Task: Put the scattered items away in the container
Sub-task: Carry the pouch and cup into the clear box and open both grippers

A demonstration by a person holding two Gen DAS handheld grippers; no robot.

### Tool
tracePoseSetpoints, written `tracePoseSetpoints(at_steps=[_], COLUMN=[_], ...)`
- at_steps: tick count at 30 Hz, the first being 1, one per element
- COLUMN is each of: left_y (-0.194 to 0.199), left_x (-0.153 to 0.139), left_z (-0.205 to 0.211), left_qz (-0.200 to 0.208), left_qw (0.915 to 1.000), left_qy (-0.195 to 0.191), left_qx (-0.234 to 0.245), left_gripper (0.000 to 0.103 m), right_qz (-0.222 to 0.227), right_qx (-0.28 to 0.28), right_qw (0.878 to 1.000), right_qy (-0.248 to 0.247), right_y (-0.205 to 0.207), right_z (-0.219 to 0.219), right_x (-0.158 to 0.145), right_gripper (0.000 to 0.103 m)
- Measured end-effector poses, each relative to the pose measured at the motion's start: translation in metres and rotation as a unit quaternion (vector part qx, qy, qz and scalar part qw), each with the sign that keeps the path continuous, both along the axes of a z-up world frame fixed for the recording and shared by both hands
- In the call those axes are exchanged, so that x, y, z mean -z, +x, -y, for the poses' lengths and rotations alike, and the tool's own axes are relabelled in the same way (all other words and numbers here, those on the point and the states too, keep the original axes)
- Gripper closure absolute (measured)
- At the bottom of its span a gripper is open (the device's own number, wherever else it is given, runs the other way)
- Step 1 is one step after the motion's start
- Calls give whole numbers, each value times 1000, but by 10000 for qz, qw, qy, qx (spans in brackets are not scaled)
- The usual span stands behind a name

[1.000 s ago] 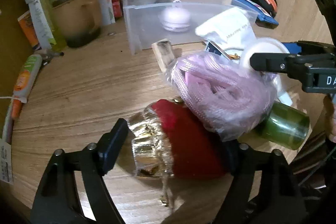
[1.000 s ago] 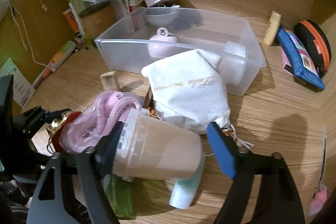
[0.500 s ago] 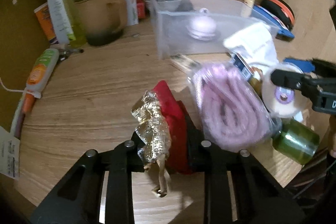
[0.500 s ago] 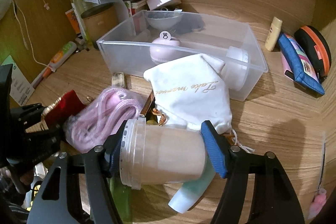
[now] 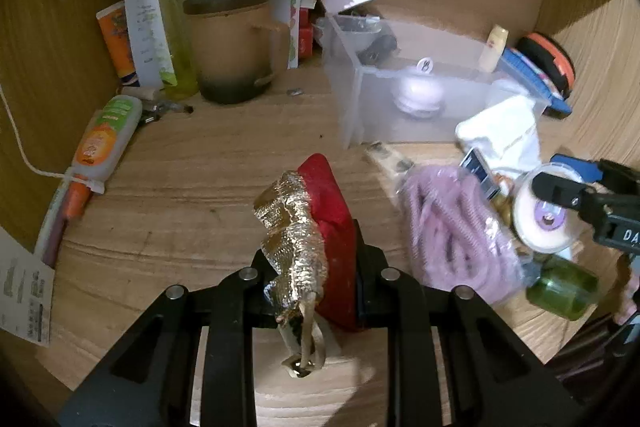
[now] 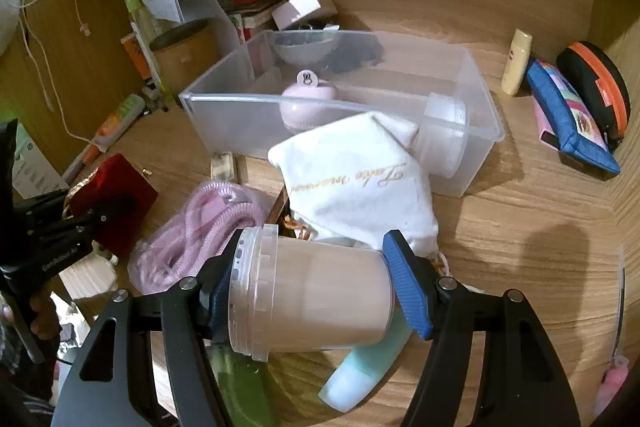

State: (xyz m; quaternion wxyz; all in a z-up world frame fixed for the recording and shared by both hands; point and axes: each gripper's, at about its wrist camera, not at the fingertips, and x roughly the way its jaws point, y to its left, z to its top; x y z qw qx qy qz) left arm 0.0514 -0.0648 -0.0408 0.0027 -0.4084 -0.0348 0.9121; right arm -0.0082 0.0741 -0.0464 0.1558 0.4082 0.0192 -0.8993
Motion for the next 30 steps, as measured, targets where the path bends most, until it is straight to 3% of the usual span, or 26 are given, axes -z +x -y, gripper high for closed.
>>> tracePoseSetpoints(at_steps=[19,30], left_y=[-30,-57], left_x=[-46,-63], left_z=[-23,-31], left_qz=[-627,-760], left_qw=[9976,9961], left_qy=[114,249], left_qx=[278,377], left_gripper=[79,79], right_qz=[-573,-875], right_qx=[55,171], right_qw=[9983,9960], right_qy=[-42,-91], right_y=[-15,-28], right_z=[-6,-13], right_x=[-39,-65], right_gripper=[39,39])
